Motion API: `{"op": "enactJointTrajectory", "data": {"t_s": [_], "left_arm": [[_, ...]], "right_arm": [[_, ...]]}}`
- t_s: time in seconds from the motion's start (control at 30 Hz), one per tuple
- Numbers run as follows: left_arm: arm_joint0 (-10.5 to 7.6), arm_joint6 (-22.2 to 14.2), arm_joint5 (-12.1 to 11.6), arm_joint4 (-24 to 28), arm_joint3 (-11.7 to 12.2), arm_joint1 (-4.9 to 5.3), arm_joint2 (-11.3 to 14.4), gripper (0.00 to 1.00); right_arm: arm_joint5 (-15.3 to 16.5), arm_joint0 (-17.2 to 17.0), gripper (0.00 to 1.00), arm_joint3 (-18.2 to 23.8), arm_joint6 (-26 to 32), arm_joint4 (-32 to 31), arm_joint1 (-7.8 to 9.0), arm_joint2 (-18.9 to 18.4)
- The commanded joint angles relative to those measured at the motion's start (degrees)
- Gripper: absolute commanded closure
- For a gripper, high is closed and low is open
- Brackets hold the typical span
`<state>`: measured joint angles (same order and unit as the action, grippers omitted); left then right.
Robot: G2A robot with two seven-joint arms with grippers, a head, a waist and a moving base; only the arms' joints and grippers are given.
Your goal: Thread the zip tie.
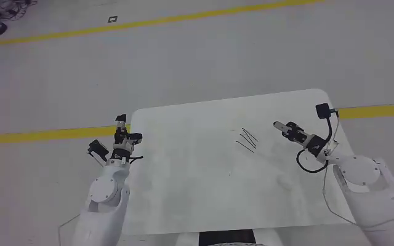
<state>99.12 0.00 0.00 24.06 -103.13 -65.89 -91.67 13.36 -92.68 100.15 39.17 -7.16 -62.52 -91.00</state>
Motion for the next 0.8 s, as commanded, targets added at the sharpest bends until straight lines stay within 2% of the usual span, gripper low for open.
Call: {"op": "enactJointTrajectory", "data": {"t_s": [0.0, 0.1, 0.23, 0.33, 0.37, 0.47, 0.57, 0.6, 0.67, 0.77], "left_arm": [[0.00, 0.0, 0.0, 0.0, 0.0, 0.00, 0.0, 0.00], [0.00, 0.0, 0.0, 0.0, 0.0, 0.00, 0.0, 0.00], [0.00, 0.0, 0.0, 0.0, 0.0, 0.00, 0.0, 0.00], [0.00, 0.0, 0.0, 0.0, 0.0, 0.00, 0.0, 0.00], [0.00, 0.0, 0.0, 0.0, 0.0, 0.00, 0.0, 0.00], [0.00, 0.0, 0.0, 0.0, 0.0, 0.00, 0.0, 0.00], [0.00, 0.0, 0.0, 0.0, 0.0, 0.00, 0.0, 0.00], [0.00, 0.0, 0.0, 0.0, 0.0, 0.00, 0.0, 0.00], [0.00, 0.0, 0.0, 0.0, 0.0, 0.00, 0.0, 0.00], [0.00, 0.0, 0.0, 0.0, 0.0, 0.00, 0.0, 0.00]], "right_arm": [[0.0, 0.0, 0.00, 0.0, 0.0, 0.0, 0.00, 0.0], [1.7, 0.8, 0.00, 1.2, 1.4, -2.9, 0.17, 0.6], [5.6, 7.1, 0.00, 0.7, 8.5, -10.0, 0.77, 3.1], [6.1, 12.5, 0.00, -0.8, 13.8, -11.6, 1.03, 5.9], [6.1, 15.1, 0.00, -1.8, 17.7, -12.7, 1.21, 7.8], [6.1, 21.2, 0.00, -4.6, 23.2, -14.0, 1.48, 12.3], [6.1, 25.8, 0.00, -6.5, 28.6, -13.2, 1.79, 17.2], [6.1, 27.8, 0.00, -6.9, 31.5, -16.0, 2.11, 19.9], [6.1, 29.8, 0.00, -7.3, 33.2, -17.4, 2.38, 23.1], [6.1, 29.8, 0.00, -7.3, 33.2, -17.4, 2.38, 23.1]]}}
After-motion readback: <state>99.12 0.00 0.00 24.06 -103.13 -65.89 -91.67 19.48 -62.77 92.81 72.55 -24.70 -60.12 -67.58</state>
